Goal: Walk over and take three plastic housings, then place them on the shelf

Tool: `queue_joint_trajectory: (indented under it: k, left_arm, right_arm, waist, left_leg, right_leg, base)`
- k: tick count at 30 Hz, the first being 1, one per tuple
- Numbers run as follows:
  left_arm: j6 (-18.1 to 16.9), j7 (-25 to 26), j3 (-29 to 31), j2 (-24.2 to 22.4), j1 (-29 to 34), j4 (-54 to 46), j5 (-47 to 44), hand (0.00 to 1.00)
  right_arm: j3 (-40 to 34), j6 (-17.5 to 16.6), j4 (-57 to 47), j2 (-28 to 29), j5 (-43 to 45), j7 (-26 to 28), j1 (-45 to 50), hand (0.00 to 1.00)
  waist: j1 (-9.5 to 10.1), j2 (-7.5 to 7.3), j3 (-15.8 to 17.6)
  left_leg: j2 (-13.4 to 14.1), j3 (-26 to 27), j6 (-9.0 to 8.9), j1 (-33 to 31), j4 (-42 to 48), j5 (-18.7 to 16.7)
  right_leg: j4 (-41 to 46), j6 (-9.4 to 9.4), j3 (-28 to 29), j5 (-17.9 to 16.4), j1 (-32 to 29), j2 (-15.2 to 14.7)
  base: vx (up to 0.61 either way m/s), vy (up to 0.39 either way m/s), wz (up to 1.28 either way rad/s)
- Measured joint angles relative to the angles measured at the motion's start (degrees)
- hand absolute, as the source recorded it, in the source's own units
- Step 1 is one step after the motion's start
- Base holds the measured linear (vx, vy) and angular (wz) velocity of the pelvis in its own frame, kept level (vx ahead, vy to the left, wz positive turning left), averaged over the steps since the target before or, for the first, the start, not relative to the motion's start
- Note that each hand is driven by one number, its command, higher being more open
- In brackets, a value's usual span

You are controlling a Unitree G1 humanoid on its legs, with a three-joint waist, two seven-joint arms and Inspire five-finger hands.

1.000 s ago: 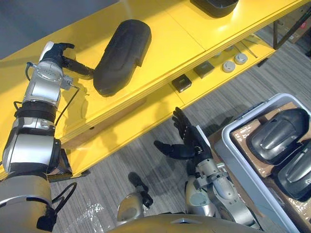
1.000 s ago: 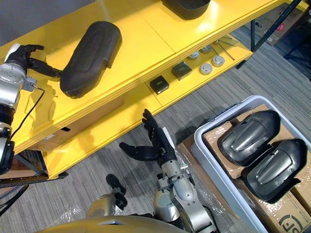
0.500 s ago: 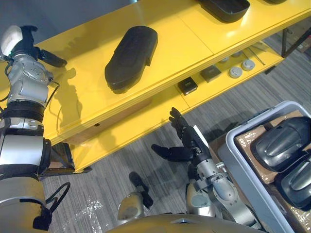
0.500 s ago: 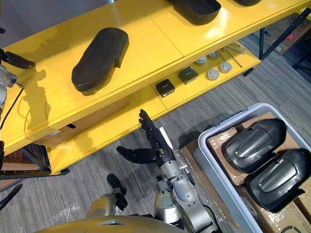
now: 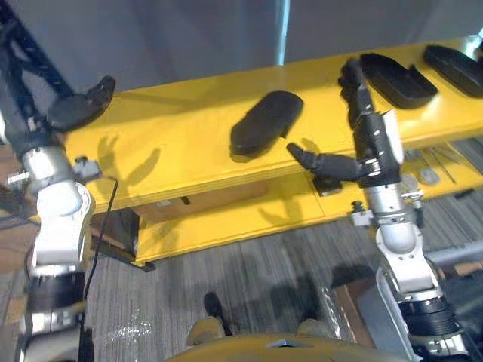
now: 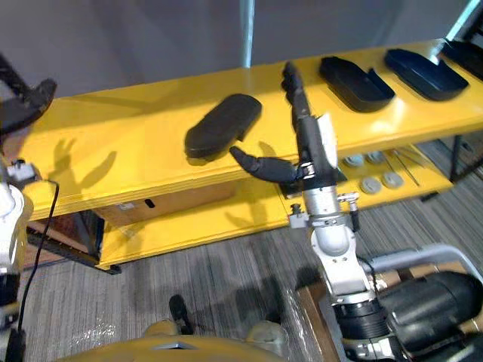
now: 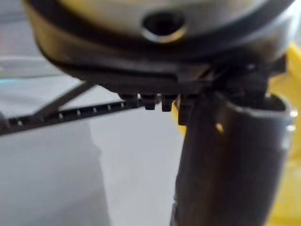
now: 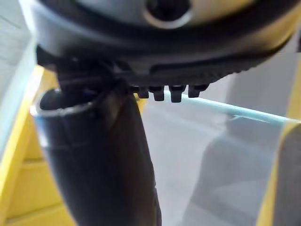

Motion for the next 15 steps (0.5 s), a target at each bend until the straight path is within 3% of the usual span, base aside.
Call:
queue_joint_trajectory:
  k: [4, 11, 15]
  left_arm:
    - [-2.93, -3.95, 1.86, -1.79, 6.65, -4.19, -1.85, 1.0]
    - [-6.8, -8.69, 1.83, -3.14, 8.86, -6.73, -1.97, 1.0]
    - [-6.83, -9.69, 1.89, -3.59, 9.22, -6.72, -2.03, 1.0]
  right_arm:
    - [0.41, -0.04, 3.22, -0.68, -3.98, 1.11, -6.08, 1.0]
    - [5.69, 2.33, 12.59, -2.98, -10.39, 2.57, -13.21, 1.0]
    - [8.5, 3.27, 16.84, -6.21, -11.47, 4.47, -13.46, 1.0]
  waist:
    - [2.38, -0.43, -1.09]
    - [4.79, -0.52, -1.35]
    - [6.19, -0.52, -1.36]
  left_leg:
    - [-0.73, -3.1, -0.02, -0.11, -0.01, -0.01]
    - [-1.81, -5.84, -0.03, -0.98, -0.02, 0.3]
    - [-2.3, -6.94, -0.02, -1.09, -0.02, 0.74]
  right_leg:
    - [-1.0, 0.01, -3.3, -0.07, 2.71, -0.11]
    - [-1.9, 0.04, -6.14, -0.02, 4.33, -0.38]
    - [-1.96, 0.1, -7.32, 0.08, 5.21, -0.52]
  base:
    - [-0.03, 0.009, 0.41]
    - [-0.02, 0.027, 0.23]
    - [0.02, 0.003, 0.16]
